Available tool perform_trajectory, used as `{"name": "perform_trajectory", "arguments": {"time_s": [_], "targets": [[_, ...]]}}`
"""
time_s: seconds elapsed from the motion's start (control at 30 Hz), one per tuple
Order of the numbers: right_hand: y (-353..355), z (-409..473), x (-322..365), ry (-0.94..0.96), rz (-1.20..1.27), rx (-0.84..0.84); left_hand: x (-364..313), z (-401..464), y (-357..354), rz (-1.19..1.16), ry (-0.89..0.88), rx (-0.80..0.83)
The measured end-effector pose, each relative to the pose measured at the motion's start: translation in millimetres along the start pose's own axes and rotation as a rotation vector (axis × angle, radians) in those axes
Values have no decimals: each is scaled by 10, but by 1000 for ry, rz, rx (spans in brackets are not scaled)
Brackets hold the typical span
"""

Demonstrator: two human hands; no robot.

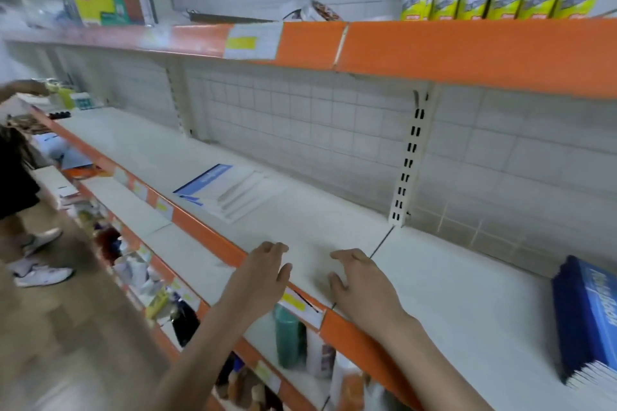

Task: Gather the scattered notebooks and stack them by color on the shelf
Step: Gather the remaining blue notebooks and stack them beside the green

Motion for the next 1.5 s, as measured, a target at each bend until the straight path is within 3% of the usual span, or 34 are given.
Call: {"name": "perform_trajectory", "arguments": {"time_s": [0.4, 0.8, 1.27, 1.5], "targets": [[-602, 531, 1096, 62, 70, 12, 1219, -170, 596, 89, 81, 11], [-968, 1224, 1627, 115, 60, 30, 1995, 30, 834, 71, 153, 1], [-1330, 2819, 2028, 80, 94, -13, 2864, 1492, 1100, 100, 54, -58], [-1380, 3048, 1819, -49, 73, -3, 2964, 2031, 923, 137, 55, 48]]}}
Point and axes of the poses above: each hand's wrist, its own z-axis towards the middle knuckle, its own y-axis out of the back of the hand, x = y × z, the point moved 3 cm from there along z, towards the middle knuckle, and after that the axes turned 4 degrees about -z, right-handed, at the moved point
